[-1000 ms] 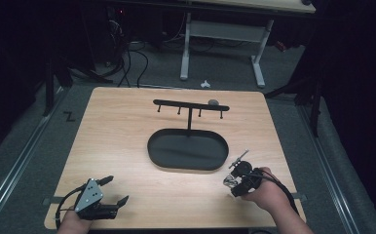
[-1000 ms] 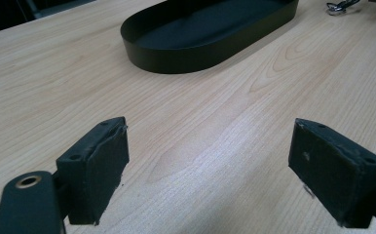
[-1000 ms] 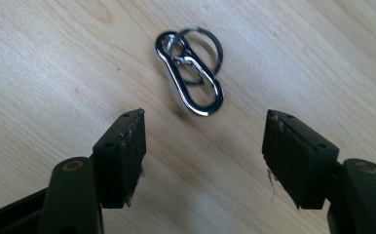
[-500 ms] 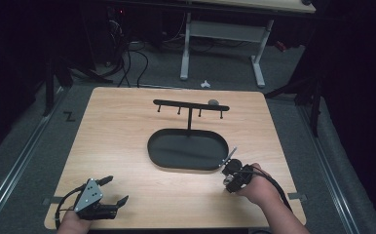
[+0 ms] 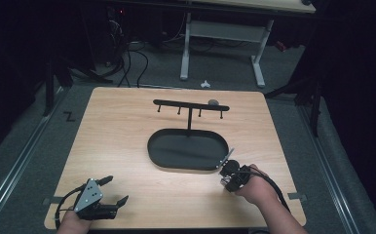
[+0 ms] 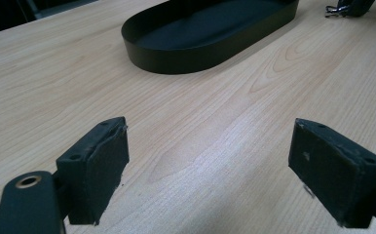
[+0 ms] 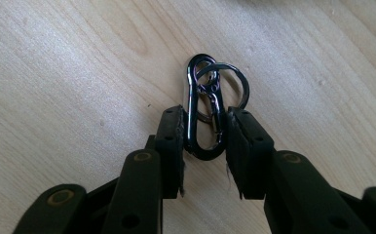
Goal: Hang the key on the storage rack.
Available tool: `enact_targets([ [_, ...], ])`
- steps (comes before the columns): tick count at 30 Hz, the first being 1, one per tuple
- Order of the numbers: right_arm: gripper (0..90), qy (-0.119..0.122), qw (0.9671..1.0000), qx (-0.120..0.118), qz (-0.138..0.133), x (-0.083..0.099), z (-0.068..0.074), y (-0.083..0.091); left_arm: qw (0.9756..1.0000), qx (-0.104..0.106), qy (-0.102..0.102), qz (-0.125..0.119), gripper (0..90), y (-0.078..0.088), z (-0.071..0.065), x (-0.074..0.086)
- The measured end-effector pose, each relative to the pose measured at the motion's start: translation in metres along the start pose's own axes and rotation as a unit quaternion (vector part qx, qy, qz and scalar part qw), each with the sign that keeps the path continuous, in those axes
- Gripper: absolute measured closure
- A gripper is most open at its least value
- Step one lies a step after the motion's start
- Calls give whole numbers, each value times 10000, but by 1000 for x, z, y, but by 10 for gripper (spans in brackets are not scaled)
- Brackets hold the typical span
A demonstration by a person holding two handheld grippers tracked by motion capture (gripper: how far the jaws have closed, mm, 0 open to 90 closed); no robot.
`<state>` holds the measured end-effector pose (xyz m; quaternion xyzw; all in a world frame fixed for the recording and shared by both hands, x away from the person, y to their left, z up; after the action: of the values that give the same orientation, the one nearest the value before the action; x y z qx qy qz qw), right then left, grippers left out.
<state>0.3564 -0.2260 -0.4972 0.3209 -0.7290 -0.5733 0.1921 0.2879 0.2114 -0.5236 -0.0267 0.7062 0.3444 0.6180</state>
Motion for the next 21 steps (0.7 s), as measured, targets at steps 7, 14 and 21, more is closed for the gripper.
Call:
enact_targets([
  [7, 696, 76, 9999, 125, 5, -2, 4, 1, 10000, 6, 6, 1, 153, 0, 0, 0],
  [14, 702, 14, 9998, 176, 76, -3, 6, 1, 10000, 1, 10, -2, 152, 0, 0, 0],
  [21, 702, -183, 9998, 7, 21, -1, 0, 2, 10000, -1, 18, 12, 153, 0, 1, 0],
])
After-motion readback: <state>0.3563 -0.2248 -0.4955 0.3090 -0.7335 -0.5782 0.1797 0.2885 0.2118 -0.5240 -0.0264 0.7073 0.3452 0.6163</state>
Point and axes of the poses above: each handheld gripper's, and its own axes: y roughly backward along the jaws, x roughly out of its underside, z roughly to its left, the point moved 1 cm from there along -y, roughly forward along the jaws, and after that the axes turned 10 degrees about x, right-handed, at the moved point
